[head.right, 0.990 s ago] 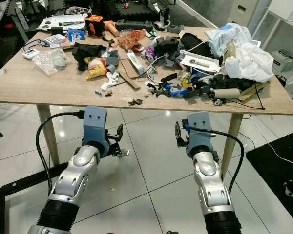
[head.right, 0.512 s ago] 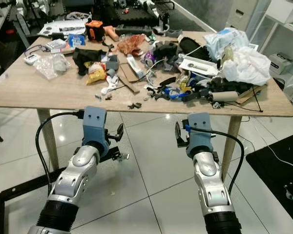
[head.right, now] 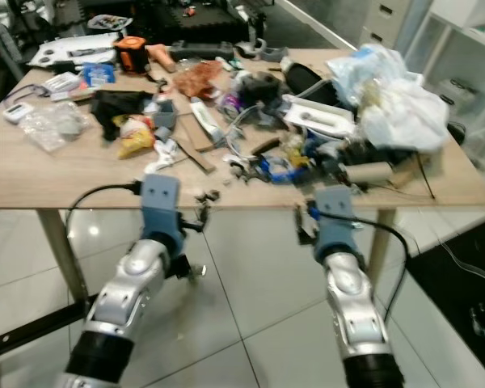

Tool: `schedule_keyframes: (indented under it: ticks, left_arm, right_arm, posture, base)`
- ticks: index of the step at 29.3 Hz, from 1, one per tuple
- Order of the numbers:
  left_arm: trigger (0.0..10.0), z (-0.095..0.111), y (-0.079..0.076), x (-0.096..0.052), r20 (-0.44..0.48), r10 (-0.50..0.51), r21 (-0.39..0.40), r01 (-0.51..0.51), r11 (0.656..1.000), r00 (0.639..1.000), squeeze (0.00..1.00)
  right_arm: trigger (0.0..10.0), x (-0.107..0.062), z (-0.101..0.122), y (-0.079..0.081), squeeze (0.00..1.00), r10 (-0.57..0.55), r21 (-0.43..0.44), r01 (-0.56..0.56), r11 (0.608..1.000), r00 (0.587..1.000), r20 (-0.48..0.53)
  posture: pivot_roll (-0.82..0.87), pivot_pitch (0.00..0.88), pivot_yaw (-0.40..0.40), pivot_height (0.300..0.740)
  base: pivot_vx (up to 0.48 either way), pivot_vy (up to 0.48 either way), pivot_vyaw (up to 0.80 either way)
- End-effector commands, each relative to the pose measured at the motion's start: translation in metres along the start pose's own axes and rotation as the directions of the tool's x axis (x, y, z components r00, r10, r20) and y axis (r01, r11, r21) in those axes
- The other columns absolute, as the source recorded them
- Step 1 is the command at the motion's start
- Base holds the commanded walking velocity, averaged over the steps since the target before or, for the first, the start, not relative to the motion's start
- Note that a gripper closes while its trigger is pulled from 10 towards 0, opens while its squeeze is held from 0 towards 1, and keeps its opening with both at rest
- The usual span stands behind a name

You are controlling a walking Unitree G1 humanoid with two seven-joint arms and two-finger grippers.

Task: Picking trash to rubbish bin

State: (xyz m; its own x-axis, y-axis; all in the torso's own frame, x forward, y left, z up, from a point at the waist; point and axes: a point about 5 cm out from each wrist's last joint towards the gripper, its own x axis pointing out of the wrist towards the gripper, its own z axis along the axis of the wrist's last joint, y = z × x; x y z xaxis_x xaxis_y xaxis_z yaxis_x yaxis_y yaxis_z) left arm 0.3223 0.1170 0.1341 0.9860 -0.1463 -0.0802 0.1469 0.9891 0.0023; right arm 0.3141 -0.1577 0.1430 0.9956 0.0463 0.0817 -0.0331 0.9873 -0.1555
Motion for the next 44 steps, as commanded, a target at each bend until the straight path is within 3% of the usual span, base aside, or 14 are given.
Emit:
schedule_keyframes:
  ticks: [1, 20, 40, 44]
  left_arm:
    - [10.0, -0.0022, -0.002, -0.0004, -0.01, -0.005, 0.006, 0.005, 1.0, 1.0, 0.0]
    - [10.0, -0.0015, -0.0016, -0.0001, -0.006, -0.002, 0.007, 0.002, 1.0, 1.0, 0.0]
    - [10.0, -0.0008, -0.0036, -0.0029, 0.024, -0.017, 0.035, 0.016, 0.999, 1.0, 0.0]
    - [10.0, -0.0005, -0.0043, -0.0027, 0.022, -0.028, 0.07, 0.026, 0.997, 0.999, 0.0]
  right_arm:
    - [10.0, -0.004, -0.0064, -0.0029, 0.0, -0.002, -0.008, 0.002, 1.0, 1.0, -0.022]
    - [10.0, -0.003, -0.007, -0.003, 0.0, -0.001, -0.008, 0.001, 1.0, 1.0, -0.023]
    - [10.0, -0.0062, -0.0063, 0.0026, 0.0, 0.029, 0.0, -0.029, 1.0, 1.0, -0.011]
    - [10.0, -0.0065, -0.0053, 0.0041, 0.0, 0.031, -0.007, -0.031, 0.999, 1.0, -0.007]
  posture:
    - [-0.04, 0.14, 0.009, 0.74]
    - [-0.04, 0.137, 0.008, 0.74]
    - [-0.03, 0.138, 0.008, 0.74]
    - [-0.03, 0.138, 0.008, 0.74]
  base:
    - [0.345, 0.0, 0.0]
    - [0.332, 0.0, 0.0]
    - [0.0, 0.0, 0.0]
    - [0.0, -0.24, 0.0]
